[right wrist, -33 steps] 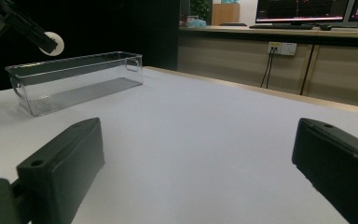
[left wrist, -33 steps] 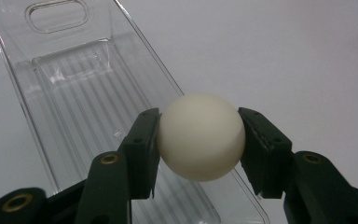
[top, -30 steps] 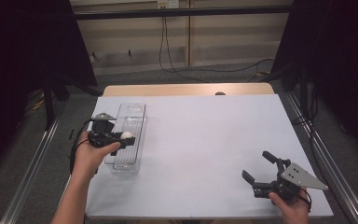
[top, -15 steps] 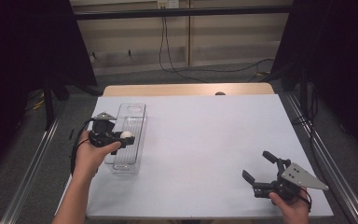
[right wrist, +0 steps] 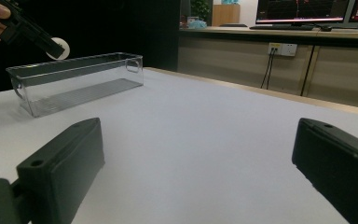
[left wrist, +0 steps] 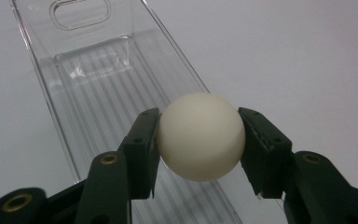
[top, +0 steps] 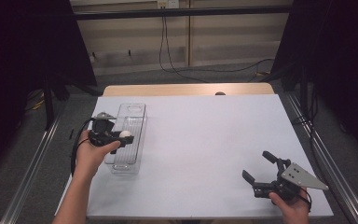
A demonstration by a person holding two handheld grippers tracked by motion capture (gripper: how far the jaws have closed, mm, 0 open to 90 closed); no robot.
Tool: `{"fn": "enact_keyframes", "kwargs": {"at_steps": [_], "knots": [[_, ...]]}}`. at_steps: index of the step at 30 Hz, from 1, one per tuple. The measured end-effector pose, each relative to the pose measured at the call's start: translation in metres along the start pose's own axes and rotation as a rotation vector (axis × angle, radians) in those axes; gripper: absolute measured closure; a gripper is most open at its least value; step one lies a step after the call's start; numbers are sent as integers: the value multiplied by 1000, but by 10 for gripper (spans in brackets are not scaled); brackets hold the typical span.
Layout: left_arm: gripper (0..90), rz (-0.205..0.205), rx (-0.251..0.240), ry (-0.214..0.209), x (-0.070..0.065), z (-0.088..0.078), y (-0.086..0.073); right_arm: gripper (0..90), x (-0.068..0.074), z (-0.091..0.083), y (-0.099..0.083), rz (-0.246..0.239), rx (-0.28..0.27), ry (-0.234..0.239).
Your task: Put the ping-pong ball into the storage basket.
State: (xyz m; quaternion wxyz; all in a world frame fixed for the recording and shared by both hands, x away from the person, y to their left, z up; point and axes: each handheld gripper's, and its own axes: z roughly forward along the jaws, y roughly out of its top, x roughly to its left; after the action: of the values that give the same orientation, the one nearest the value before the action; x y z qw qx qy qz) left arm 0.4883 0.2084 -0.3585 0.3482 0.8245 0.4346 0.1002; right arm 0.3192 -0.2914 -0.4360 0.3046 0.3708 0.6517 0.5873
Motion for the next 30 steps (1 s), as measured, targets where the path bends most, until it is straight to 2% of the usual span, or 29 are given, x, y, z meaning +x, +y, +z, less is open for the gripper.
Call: {"fn": "enact_keyframes", "kwargs": {"at_steps": [13,19,21,23,25,26,28,30], "knots": [[511,-10,-13,8,3,4,-2,17,-1,0,0,-8,1,2],[511,-3,0,20,4,5,-1,17,-1,0,0,-7,1,1],[511,-26,-14,9,3,7,-2,17,-1,0,0,-2,0,-1],[511,-11,2,29,4,7,-2,17,-1,0,0,-3,0,-1],[511,-11,-1,16,5,9,-2,17,-1,0,0,-2,0,-1],[511,-12,-5,31,5,9,-2,17,-1,0,0,-3,0,0],[511,-8,1,26,6,9,-2,17,-1,0,0,-2,-1,0],[511,-30,-5,22,5,10,-2,17,-1,0,0,-1,-1,0]]}}
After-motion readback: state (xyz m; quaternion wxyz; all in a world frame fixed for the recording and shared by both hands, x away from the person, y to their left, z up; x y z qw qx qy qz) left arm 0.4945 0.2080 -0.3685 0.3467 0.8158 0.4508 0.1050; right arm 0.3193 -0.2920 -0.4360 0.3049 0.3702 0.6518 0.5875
